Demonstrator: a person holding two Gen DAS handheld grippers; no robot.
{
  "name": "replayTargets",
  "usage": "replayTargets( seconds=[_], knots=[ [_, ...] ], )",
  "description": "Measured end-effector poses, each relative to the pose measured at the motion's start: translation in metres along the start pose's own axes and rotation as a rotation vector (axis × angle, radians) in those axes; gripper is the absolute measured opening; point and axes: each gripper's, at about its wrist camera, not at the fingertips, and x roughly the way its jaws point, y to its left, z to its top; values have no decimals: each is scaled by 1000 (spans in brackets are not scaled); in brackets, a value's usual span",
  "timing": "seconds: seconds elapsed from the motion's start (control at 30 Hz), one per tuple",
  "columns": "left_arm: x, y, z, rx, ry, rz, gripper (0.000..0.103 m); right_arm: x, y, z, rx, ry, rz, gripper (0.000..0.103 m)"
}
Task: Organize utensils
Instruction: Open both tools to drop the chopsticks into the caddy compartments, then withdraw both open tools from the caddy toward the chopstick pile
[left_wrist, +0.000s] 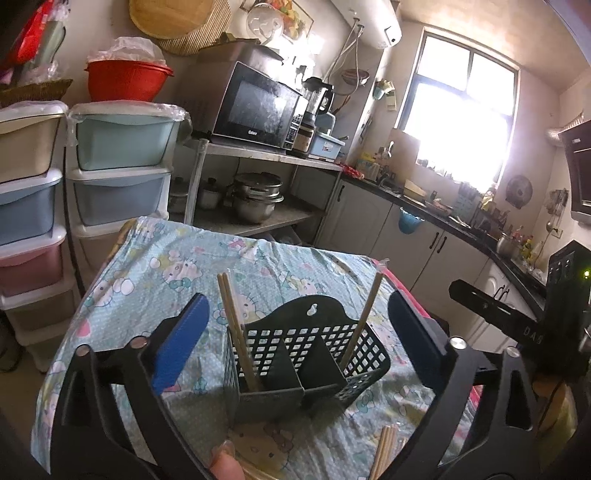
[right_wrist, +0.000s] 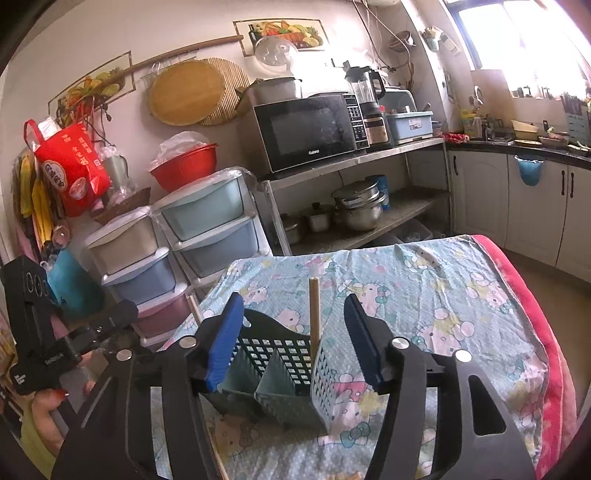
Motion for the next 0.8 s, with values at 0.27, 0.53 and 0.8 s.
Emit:
replayTargets(
  seconds=[0.27,0.53,0.8],
  knots=[
    [-14,-7,-9,18,-23,-9,92,-20,2,-13,-12,-15,-3,64],
    [-27,-12,-25,16,-22,-27,92,-37,4,-27,-34,-12,-7,65],
    [-34,-13,-38,8,-13,-38,92,-51,4,-41,-43,-7,-6,65]
  ],
)
